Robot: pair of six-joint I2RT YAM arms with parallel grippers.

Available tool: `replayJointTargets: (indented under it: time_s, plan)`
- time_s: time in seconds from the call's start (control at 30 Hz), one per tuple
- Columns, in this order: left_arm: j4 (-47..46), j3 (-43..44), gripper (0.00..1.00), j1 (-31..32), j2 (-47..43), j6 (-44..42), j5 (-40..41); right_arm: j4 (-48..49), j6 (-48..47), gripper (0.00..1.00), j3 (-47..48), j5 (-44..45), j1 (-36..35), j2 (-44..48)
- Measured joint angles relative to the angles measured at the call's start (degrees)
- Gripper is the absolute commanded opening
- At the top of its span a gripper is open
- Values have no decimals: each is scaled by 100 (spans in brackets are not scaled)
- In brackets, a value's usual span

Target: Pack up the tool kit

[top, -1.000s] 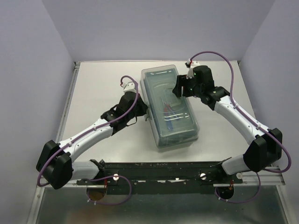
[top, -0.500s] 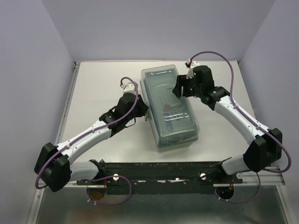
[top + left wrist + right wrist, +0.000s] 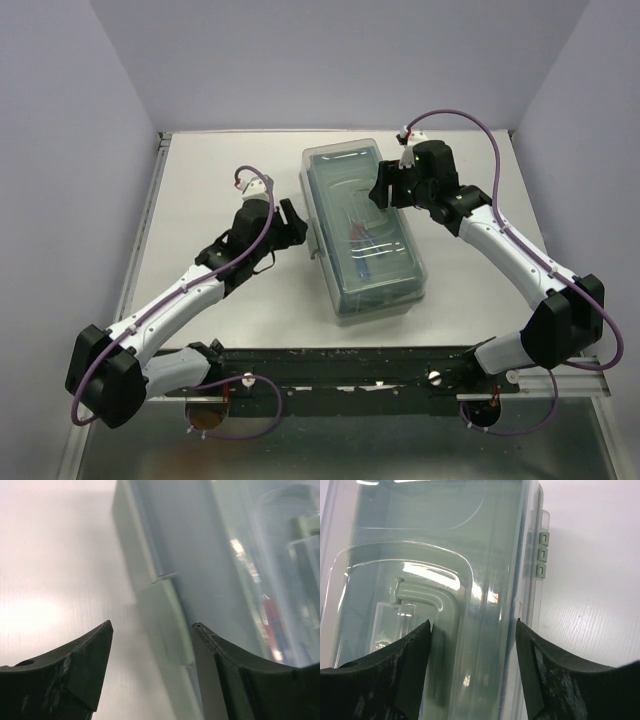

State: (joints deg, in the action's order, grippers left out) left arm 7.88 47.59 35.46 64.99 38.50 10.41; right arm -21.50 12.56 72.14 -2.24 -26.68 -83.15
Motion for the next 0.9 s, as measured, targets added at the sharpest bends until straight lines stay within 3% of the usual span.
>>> replayJointTargets:
  time_s: [0.2,0.47,0.9]
  plan:
    - [157,-638,75,-426,-52,319,-170,-2,-2,59,0,4,-2,0]
    - [85,-662,66,-466,483,470,-498,0,-4,59,-7,4,-2,2]
    - [-308,-699,64,-466,1130,553,-800,33,-2,59,-33,2,-2,20]
